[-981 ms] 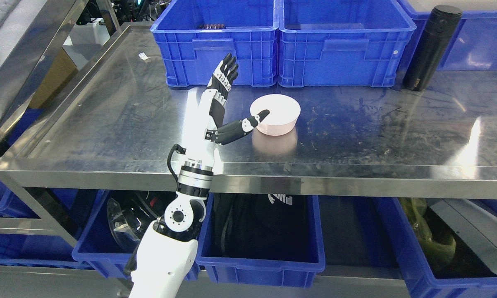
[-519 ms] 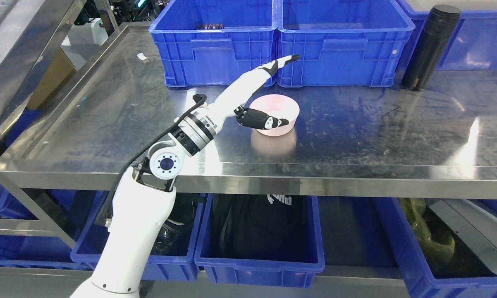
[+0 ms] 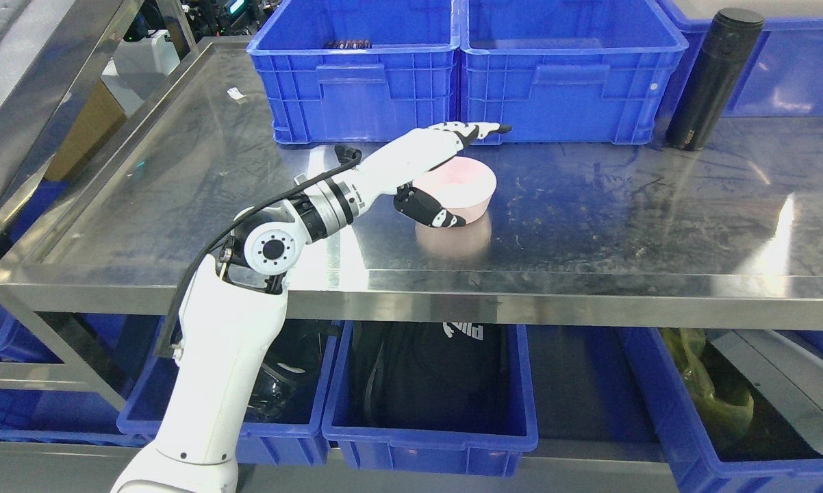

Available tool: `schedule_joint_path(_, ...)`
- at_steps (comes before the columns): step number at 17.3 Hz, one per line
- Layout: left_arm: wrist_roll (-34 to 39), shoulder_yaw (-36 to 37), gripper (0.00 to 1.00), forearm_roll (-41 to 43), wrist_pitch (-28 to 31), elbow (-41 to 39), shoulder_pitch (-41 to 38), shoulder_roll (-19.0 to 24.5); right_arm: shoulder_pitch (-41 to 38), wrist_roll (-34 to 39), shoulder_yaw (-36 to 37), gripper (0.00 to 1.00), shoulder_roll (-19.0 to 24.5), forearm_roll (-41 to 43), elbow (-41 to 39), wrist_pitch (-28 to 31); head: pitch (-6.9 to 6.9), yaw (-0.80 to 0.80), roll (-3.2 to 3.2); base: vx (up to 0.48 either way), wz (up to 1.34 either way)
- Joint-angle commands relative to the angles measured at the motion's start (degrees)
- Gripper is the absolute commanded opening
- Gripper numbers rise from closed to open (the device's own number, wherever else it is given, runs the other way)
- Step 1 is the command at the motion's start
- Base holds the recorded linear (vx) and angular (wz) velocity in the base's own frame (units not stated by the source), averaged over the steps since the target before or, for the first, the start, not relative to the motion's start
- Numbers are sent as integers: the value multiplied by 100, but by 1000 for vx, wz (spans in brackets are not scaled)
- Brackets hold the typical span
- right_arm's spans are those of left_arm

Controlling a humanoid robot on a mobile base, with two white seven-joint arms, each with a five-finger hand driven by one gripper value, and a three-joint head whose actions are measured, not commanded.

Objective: Stack pink IKEA bowl on shelf middle layer
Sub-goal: 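Close the left hand fingers on the pink bowl's rim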

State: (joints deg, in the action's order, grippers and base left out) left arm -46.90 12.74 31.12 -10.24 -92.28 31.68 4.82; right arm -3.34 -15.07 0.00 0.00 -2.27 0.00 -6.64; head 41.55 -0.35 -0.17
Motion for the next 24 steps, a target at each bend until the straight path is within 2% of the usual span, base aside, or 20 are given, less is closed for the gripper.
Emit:
schedule_joint_path(1,-810,26,96,700,286,-10,785,219,0,4,-26,100,-100,7,-100,5,0,0,0,0,0)
schedule_joint_path(4,-1680,640,95,1639,365,17,1173,712,0,4,-26,100,-100,-1,-100,5,0,0,0,1,5)
schedule_joint_path(10,-1691,1240,100,2100,347,350,1148,749,0,4,-26,100,-100,-1,-100,5,0,0,0,0,2)
schedule_joint_path(12,-1673,1371,99,2213,330,543,1156,661,0,4,-26,100,-100,-1,-100,5,0,0,0,0,0)
schedule_joint_path(14,-1656,1407,98,2249,269,780,1183,381,0,4,-26,100,-100,7,-100,5,0,0,0,0,0)
schedule_joint_path(18,-1576,1416,91,2302,13,1229,1227,-59,0,4,-26,100,-100,7,-100,5,0,0,0,0,0)
schedule_joint_path(24,-1559,1355,77,2723,-22,1571,1315,-209,0,4,-26,100,-100,-1,-100,5,0,0,0,0,0)
